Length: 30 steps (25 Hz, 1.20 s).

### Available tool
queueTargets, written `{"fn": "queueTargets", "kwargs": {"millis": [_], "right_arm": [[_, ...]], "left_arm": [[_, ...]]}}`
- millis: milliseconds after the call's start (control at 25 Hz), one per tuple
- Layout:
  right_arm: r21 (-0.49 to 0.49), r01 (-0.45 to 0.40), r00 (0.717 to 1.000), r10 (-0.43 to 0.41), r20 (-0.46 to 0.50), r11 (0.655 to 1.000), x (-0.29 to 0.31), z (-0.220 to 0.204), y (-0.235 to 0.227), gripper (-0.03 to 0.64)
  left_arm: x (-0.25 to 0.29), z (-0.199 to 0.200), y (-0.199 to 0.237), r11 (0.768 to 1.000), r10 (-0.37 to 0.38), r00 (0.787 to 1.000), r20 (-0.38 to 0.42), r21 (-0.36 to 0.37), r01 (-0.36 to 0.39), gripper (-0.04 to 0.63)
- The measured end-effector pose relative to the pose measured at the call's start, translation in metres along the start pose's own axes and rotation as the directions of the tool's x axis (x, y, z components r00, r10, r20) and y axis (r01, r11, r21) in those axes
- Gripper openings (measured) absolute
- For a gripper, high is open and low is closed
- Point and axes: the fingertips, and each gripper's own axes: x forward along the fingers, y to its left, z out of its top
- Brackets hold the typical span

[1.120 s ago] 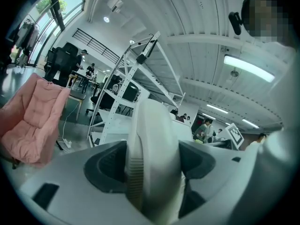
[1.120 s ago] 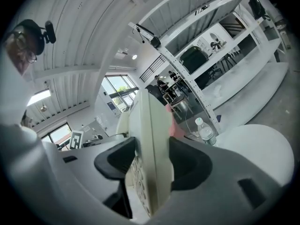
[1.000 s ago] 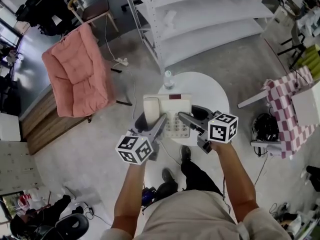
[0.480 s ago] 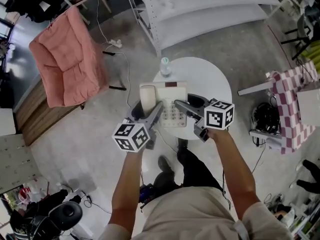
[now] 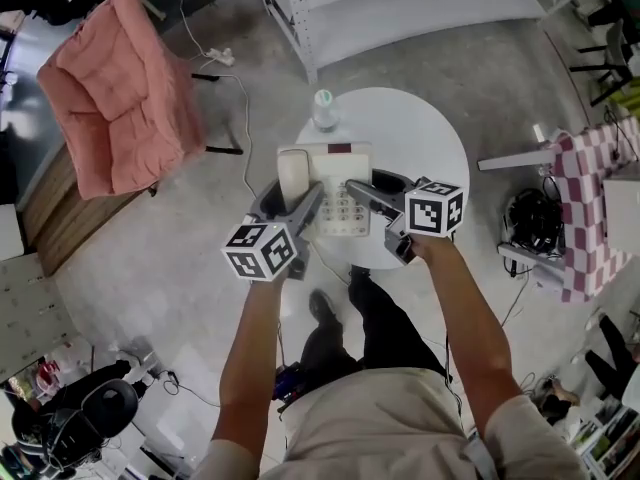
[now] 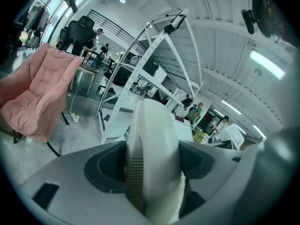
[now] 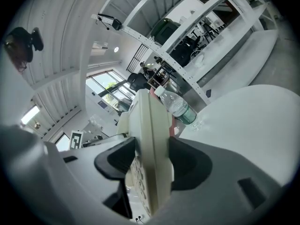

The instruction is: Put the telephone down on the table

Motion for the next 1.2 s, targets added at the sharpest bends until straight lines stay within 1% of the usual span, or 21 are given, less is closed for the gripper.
{"fn": "queueTargets", "kwargs": {"millis": [400,840,1200], "right_arm": [[0.048,0.006,0.999,-0.004,-0.037,0.999,0.023,-0.02,-0.048,0.21],[0.103,0.021,0.998,-0.015,-0.067,0.994,0.042,-0.041,-0.087,0.212],[0.099,0.063,0.992,-0.052,-0.111,0.993,0.054,-0.051,-0.113,0.215]], "left_arm": [[0.032,-0.035,0.032,0.998,0.033,0.999,-0.042,-0.043,-0.035,0.322],[0.059,-0.064,0.059,0.996,0.051,0.994,-0.094,-0.066,-0.057,0.322],[0.078,-0.086,0.076,0.992,0.061,0.989,-0.134,-0.1,-0.075,0.322]]}}
